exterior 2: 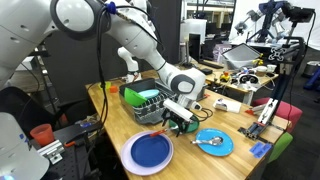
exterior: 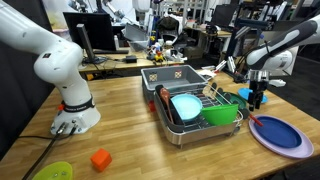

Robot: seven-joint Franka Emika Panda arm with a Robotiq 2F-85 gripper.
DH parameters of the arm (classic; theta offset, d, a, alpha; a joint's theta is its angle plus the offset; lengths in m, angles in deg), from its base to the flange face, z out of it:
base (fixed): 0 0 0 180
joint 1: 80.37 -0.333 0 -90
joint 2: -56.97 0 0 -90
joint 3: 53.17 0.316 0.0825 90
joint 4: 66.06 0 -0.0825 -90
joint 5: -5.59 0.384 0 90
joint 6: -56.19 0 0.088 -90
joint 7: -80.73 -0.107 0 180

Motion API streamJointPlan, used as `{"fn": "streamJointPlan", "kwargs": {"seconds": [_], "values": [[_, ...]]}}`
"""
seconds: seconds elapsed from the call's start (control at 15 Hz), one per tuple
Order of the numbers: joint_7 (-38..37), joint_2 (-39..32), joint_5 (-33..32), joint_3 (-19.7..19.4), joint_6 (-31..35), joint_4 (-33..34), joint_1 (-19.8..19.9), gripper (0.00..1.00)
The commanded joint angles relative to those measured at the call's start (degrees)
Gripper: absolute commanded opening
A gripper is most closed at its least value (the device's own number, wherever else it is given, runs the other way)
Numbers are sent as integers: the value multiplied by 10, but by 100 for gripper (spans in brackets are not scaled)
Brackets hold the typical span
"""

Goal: Pick the knife and put it on the blue cup

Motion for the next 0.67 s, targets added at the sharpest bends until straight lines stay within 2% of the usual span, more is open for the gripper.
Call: {"fn": "streamJointPlan", "kwargs": {"seconds": [0.0, 0.33, 0.6], "values": [[0, -9, -19, 15, -46, 18, 16, 100], [6, -4, -34, 23, -74, 15, 10, 100], [3, -8, -46, 30, -70, 14, 3, 100]]}}
